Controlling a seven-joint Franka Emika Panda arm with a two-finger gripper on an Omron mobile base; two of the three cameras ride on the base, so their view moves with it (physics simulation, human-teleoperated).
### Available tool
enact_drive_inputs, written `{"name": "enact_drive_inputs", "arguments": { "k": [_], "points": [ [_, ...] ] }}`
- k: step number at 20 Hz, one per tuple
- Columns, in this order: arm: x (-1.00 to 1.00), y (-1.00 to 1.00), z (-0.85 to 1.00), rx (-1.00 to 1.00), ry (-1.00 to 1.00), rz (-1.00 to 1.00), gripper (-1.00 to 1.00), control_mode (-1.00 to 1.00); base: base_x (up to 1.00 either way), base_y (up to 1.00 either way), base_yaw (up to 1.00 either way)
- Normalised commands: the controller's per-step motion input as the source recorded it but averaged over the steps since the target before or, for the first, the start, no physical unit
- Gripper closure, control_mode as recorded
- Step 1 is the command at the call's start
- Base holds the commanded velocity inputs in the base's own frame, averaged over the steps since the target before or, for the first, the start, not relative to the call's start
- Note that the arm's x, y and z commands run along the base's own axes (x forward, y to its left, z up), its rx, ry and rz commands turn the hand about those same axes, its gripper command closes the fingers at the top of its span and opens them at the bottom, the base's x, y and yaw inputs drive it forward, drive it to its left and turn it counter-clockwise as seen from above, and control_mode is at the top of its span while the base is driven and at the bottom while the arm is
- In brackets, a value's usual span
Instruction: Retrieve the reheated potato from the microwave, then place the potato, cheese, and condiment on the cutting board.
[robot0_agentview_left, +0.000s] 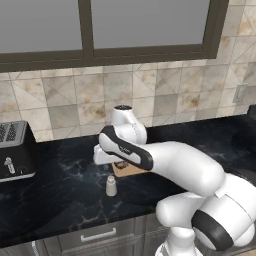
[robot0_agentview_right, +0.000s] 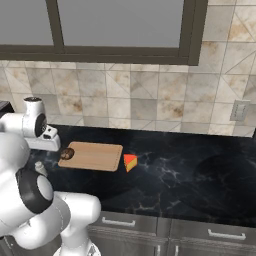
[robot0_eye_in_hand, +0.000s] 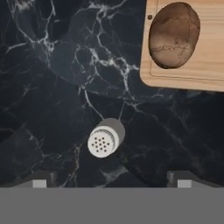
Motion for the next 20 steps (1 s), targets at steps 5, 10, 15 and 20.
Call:
{"name": "enact_drive_inputs", "arguments": {
  "k": [5,10,15,20],
  "points": [
    [-0.04,0.18,-0.01,-0.01,-0.04,0.00,-1.00,-1.00,0.00,0.00,0.00],
    [-0.04,0.13,-0.01,-0.07,0.00,0.00,-1.00,-1.00,0.00,0.00,0.00],
    [-0.01,0.02,-0.18,-0.09,0.00,0.00,-1.00,-1.00,0.00,0.00,0.00],
    [-0.04,-0.01,-0.18,-0.08,-0.01,0.00,-1.00,-1.00,0.00,0.00,0.00]
  ]
}}
